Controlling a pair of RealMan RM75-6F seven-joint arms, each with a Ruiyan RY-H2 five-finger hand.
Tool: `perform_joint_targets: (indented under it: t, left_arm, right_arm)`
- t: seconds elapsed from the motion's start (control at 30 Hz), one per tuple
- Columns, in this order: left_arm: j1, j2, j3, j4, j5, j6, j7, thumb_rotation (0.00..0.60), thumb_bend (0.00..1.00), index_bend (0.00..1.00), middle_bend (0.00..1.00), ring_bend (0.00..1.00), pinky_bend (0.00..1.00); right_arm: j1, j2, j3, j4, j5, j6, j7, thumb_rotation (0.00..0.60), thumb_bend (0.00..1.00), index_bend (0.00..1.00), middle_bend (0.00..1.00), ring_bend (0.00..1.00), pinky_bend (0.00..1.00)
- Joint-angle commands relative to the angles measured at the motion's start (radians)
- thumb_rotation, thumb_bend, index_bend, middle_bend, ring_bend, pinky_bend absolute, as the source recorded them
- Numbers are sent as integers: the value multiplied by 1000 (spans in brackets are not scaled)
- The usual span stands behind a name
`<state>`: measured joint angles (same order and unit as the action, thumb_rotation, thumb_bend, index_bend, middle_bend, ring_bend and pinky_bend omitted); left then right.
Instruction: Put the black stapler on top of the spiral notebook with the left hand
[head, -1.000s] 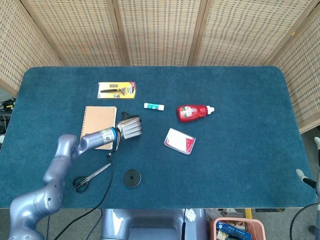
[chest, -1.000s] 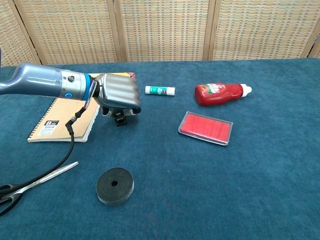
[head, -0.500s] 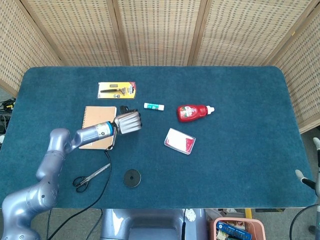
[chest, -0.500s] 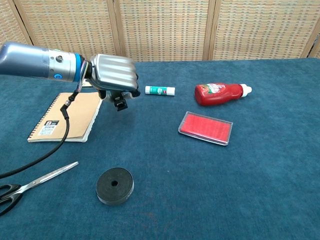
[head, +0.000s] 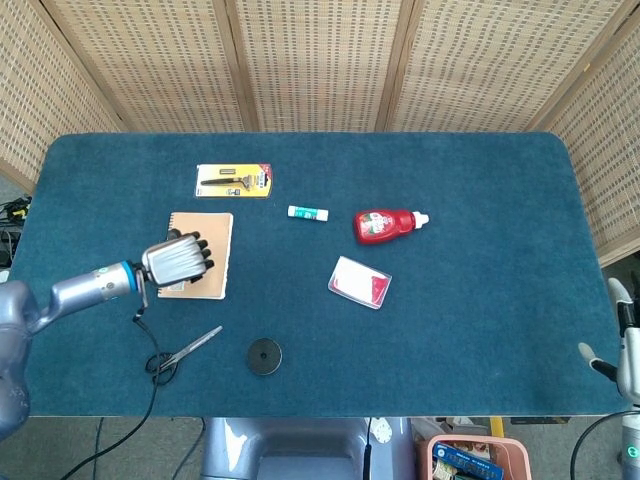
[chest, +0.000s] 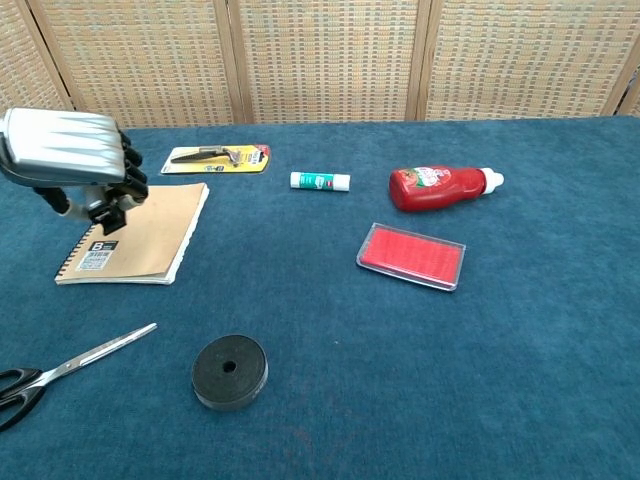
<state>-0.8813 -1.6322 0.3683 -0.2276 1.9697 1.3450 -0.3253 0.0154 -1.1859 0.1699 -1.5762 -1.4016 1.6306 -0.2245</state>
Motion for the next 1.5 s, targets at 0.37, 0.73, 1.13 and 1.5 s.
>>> perform_joint_targets:
  t: [0.37, 0.73, 1.13, 1.5]
  left_arm:
    - [-14, -57, 16, 65, 0, -69, -28, 600, 460, 825, 627, 499, 606]
    - [-19, -73, 37, 85, 9, -117, -59, 600, 83, 10, 18, 116, 334]
    - [34, 26, -43, 12, -70, 142, -106, 600, 0, 0, 0, 0, 142]
    - [388, 422, -265, -1079, -539, 170, 132, 600, 0, 0, 0, 0, 0]
  right_arm:
    - [4, -19, -2, 1, 6, -1, -38, 600, 0, 0, 0, 0, 0]
    - [6, -16, 6, 10, 20, -8, -28, 600, 0, 0, 0, 0, 0]
    - [-4, -3, -11, -18, -27, 21, -19, 600, 0, 0, 0, 0, 0]
    - [-23, 23, -23, -44, -63, 48, 24, 600, 0, 0, 0, 0, 0]
